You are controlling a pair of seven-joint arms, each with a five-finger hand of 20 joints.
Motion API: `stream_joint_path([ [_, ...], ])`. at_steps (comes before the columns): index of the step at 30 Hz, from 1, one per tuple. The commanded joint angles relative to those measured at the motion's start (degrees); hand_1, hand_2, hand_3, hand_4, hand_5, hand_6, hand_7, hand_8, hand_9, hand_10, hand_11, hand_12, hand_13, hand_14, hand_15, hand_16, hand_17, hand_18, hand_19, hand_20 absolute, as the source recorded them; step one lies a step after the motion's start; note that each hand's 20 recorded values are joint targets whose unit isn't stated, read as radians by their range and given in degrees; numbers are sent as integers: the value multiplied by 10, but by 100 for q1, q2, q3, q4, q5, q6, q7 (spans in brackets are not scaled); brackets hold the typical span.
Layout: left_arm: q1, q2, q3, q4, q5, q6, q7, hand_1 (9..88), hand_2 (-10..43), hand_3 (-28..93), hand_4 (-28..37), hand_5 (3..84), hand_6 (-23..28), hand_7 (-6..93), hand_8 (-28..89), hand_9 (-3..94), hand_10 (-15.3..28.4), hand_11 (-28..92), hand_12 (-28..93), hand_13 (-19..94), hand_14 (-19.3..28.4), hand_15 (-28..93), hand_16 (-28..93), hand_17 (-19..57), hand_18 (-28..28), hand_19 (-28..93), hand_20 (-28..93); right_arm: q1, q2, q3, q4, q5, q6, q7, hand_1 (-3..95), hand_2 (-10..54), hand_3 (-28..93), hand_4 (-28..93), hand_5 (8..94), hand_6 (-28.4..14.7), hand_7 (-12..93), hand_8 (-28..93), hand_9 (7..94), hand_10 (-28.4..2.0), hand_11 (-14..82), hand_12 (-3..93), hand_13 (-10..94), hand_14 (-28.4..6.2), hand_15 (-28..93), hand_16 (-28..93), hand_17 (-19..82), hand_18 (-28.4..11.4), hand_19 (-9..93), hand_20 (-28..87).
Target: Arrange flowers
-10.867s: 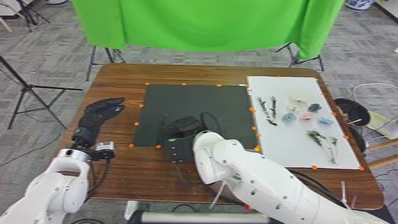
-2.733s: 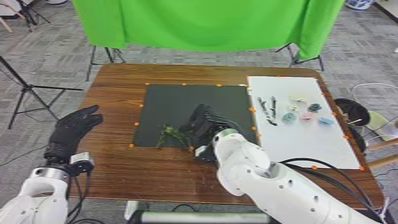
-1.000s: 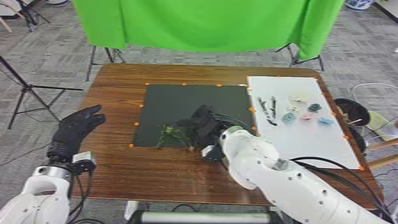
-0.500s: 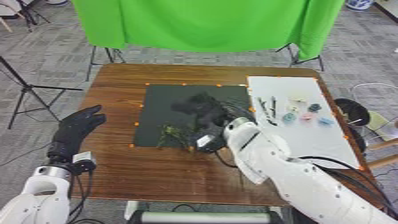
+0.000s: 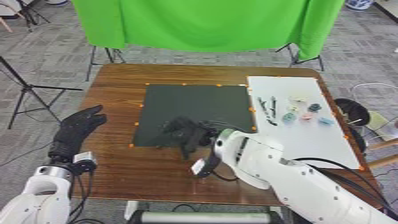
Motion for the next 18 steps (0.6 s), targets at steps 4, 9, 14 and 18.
stream_joint_path([
  [4,-2,-14,35,43,3,-73,-38,271,-95,706,-214,481,21,160,-74,482,125,208,139,375,152,177,10,62,120,98,177,86,-80,-56,355,-599,-95,325,168,61,644,-153,546,-23,127,-83,558,-123,68,85,935,-67,379,258,639,-122,902,233],
  [9,-17,-18,52,45,-1,-58,-21,271,-95,706,-214,481,21,160,-74,483,125,208,139,375,152,178,10,62,120,97,176,150,-115,-25,458,-649,34,396,166,60,645,-153,534,-25,122,-79,548,-122,67,83,932,-68,380,258,637,-123,905,230],
  [14,-23,-29,69,46,3,-57,-2,271,-95,706,-213,481,21,160,-74,483,125,208,139,374,152,176,9,62,120,97,176,181,-142,-6,531,-724,99,413,165,60,646,-153,530,-24,122,-77,546,-123,68,82,931,-68,382,255,636,-123,908,223],
  [18,-62,-22,91,70,0,-76,-7,270,-95,707,-213,481,20,160,-74,483,125,208,139,374,152,177,10,62,120,98,176,185,-133,-2,535,-717,134,471,166,60,647,-154,529,-25,122,-77,544,-122,67,82,930,-68,383,254,635,-123,909,219],
])
